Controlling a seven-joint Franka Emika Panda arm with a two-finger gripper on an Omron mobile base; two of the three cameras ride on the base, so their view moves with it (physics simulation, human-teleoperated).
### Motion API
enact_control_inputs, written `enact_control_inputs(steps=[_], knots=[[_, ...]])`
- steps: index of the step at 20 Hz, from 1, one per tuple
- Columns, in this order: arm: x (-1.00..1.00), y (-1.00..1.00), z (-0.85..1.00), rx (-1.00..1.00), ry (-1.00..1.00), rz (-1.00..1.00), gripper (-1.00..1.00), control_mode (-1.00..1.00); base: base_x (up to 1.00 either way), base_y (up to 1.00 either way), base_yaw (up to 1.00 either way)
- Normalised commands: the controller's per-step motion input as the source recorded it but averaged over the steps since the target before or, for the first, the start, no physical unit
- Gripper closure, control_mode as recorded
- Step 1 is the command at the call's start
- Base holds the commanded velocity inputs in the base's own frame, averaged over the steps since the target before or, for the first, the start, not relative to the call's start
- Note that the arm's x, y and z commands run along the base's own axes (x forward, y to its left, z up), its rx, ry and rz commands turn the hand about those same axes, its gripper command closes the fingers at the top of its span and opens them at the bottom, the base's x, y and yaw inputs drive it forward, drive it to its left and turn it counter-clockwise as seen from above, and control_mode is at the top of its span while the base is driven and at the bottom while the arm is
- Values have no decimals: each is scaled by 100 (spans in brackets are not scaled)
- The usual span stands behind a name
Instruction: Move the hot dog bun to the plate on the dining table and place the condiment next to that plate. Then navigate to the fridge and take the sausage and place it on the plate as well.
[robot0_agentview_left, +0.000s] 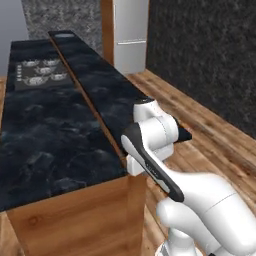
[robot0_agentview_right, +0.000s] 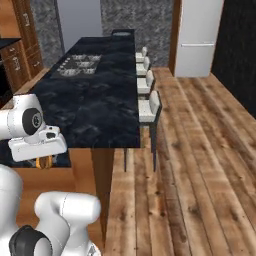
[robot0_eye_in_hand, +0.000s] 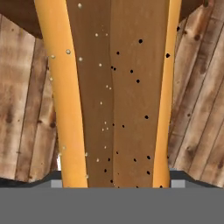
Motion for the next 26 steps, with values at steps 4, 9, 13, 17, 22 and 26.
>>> enact_control_inputs(steps=[4,9,13,17,22,26], knots=[[0,0,0,0,0,0,100,100,55,-100,-3],[0,0,0,0,0,0,100,100,57,-100,-1],[0,0,0,0,0,0,100,100,60,-100,0],[0,0,0,0,0,0,100,100,81,-100,0],[0,0,0,0,0,0,100,100,100,-81,0],[0,0,0,0,0,0,100,100,100,-58,0]])
